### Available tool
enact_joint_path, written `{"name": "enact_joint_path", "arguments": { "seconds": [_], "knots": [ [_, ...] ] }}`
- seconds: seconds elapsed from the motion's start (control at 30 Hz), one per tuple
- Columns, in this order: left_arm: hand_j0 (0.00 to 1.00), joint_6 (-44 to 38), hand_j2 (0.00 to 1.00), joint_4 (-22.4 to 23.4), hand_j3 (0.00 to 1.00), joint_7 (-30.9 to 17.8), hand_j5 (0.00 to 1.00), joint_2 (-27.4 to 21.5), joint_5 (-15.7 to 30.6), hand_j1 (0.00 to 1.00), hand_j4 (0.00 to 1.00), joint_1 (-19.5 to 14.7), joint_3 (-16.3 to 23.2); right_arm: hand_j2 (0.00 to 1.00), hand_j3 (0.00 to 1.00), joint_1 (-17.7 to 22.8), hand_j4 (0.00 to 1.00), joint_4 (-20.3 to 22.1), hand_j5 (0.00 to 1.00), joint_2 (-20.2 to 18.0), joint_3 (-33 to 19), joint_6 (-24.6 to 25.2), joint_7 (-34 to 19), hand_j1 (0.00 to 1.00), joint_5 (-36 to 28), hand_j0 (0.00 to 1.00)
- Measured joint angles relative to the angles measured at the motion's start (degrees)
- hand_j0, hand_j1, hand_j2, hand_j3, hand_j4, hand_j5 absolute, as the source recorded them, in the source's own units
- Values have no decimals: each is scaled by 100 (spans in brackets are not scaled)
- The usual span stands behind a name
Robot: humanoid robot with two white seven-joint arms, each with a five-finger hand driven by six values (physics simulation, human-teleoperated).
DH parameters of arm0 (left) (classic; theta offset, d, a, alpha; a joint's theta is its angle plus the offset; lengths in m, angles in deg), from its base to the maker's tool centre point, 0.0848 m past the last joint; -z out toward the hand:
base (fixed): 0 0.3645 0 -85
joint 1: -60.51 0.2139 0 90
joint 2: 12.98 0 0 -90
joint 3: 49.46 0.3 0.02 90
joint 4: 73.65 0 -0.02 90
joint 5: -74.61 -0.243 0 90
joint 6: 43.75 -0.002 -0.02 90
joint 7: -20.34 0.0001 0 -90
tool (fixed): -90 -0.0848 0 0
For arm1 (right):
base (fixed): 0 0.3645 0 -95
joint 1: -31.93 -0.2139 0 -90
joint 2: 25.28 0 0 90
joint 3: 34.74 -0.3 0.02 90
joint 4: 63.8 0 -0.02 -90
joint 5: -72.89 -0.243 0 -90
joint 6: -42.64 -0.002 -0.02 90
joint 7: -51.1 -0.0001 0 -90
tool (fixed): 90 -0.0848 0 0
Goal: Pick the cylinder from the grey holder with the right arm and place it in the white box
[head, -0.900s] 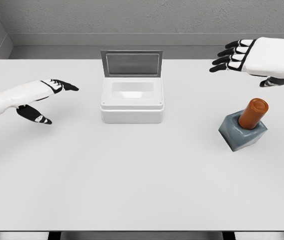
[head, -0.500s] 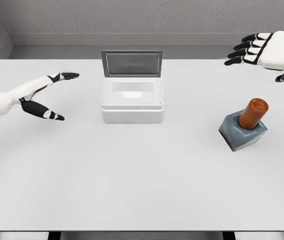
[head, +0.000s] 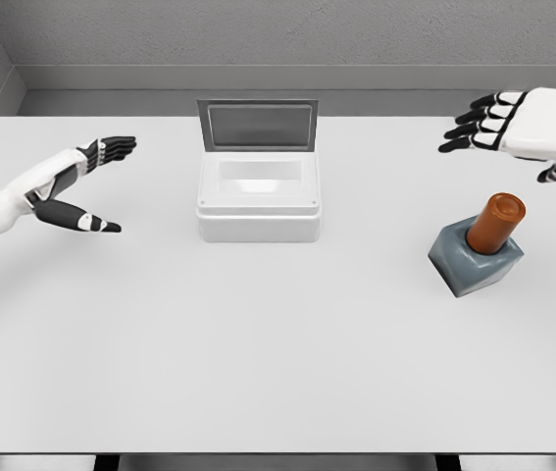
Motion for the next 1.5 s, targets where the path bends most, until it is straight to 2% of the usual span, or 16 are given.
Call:
{"name": "enact_joint_path", "arguments": {
  "seconds": [0.1, 0.4, 0.87, 1.03, 1.27, 1.5],
  "knots": [
    [100, 0, 100, -5, 100, -32, 100, -9, 7, 100, 100, 0, 3, 100, 100, 18, 100, 1, 100, -60, 45, 0, 0, 100, 69, 100],
    [100, 1, 100, -2, 100, -543, 100, -20, 25, 100, 100, -18, -5, 100, 100, 176, 100, 9, 100, -114, 220, 1, 0, 100, 324, 100],
    [100, 2, 100, -6, 100, -612, 100, -8, 88, 100, 100, -35, -21, 100, 100, 220, 100, 9, 100, -86, 590, 2, 1, 100, 539, 100],
    [100, 0, 100, 175, 100, -559, 100, 19, 61, 100, 100, -272, -42, 100, 100, 220, 100, 4, 100, -59, 603, 2, 1, 100, 555, 100],
    [100, 0, 100, 286, 100, 15, 100, 281, -37, 100, 100, -290, -53, 100, 100, 255, 100, -14, 100, -34, 683, 2, 1, 100, 581, 100],
    [100, 0, 100, 275, 100, 114, 100, 312, -55, 100, 100, -281, -16, 100, 100, 255, 100, -64, 100, 39, 738, 2, 1, 100, 688, 100]
  ]
}}
